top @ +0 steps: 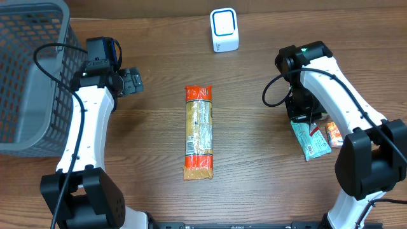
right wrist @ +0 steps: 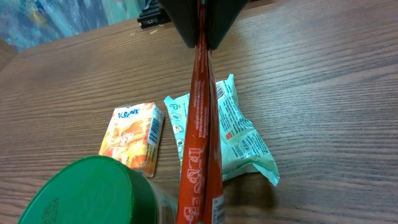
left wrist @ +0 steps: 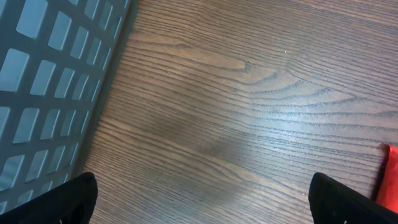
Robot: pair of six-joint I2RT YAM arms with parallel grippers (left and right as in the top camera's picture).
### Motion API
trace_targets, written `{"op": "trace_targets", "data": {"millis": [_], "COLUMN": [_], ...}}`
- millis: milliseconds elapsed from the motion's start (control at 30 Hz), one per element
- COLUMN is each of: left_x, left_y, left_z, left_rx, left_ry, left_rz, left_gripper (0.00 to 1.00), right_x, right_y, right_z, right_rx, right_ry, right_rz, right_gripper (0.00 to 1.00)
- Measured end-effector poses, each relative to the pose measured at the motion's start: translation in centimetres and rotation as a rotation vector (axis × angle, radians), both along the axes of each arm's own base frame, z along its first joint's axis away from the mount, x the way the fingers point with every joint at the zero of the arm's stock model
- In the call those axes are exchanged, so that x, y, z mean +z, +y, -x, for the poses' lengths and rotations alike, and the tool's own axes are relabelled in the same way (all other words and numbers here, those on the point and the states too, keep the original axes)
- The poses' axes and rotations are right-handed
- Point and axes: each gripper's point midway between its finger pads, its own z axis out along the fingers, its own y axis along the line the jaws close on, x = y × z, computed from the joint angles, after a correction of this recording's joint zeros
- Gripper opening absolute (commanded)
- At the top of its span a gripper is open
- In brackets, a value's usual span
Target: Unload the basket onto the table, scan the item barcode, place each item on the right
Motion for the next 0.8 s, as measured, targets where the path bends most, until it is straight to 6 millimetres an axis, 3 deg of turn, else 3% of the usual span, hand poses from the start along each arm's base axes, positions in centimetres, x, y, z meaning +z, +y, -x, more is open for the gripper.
{"op": "trace_targets", "data": {"millis": [800], "left_x": [0.00], "left_y": [0.00], "left_z": [0.00], "left_rx": [0.000], "left_ry": [0.000], "left_rz": [0.000], "left_gripper": [1.00], "right_x": [0.09], "right_y": [-0.44], "right_z": [0.21], "right_rx": [-0.009], "right_ry": [0.012], "right_rz": [0.004], "right_gripper": [0.12]}}
